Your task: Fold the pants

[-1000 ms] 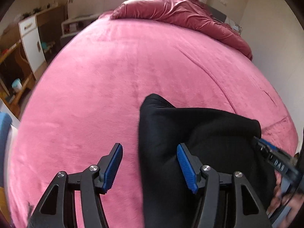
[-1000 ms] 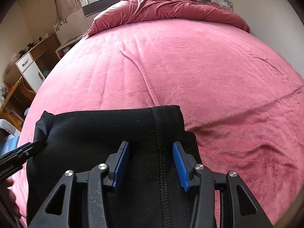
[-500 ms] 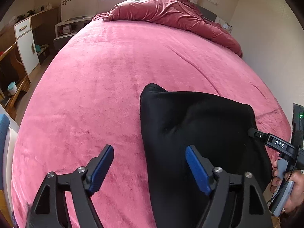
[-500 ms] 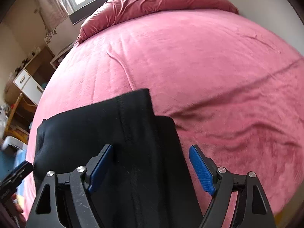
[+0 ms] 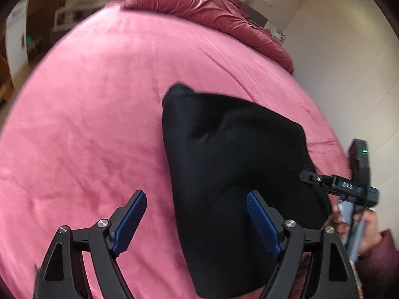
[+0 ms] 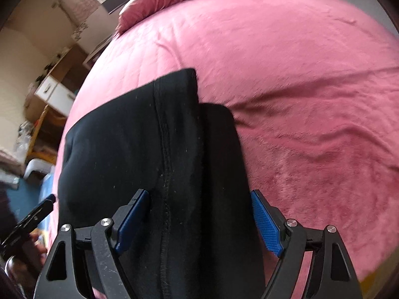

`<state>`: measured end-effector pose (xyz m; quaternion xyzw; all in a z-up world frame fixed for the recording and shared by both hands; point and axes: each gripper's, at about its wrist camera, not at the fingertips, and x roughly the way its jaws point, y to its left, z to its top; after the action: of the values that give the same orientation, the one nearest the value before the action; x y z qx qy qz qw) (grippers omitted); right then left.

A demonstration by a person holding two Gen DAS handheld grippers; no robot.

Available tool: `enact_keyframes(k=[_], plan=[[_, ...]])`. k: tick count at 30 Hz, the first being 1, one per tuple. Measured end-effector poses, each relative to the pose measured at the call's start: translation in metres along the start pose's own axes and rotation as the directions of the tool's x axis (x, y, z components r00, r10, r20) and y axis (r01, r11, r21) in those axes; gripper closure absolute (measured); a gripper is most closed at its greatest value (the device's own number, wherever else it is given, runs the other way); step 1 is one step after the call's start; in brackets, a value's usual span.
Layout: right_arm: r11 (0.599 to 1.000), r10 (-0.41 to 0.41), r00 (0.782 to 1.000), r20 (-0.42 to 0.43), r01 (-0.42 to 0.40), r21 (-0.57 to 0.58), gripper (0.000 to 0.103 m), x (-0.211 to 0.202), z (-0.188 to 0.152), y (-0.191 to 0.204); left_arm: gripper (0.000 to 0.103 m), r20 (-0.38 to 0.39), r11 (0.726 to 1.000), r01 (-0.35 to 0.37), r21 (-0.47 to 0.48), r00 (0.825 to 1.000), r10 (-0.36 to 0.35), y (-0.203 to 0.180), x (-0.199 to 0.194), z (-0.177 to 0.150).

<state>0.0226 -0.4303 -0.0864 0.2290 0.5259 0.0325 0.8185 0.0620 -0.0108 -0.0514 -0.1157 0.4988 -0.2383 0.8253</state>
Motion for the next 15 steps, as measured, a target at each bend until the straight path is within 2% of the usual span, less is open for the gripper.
enact_keyframes(k=[5, 11, 15], plan=[[0.992, 0.126, 0.99, -0.062, -0.124, 0.039, 0.019, 0.014, 0.009, -0.02, 0.019, -0.045, 0.993, 0.081, -0.086, 0.995, -0.085, 0.023, 0.006, -0.006], [0.969, 0.241, 0.967, -0.086, -0.234, 0.085, 0.008, 0.032, 0.012, -0.038, 0.019, -0.077, 0.972, 0.204, -0.115, 0.974, -0.214, 0.023, 0.018, 0.001], [0.946, 0.313, 0.946, -0.083, -0.303, 0.11, 0.006, 0.034, 0.008, -0.048, 0.02, -0.129, 0.961, 0.224, -0.164, 0.961, -0.246, 0.021, 0.039, 0.004]])
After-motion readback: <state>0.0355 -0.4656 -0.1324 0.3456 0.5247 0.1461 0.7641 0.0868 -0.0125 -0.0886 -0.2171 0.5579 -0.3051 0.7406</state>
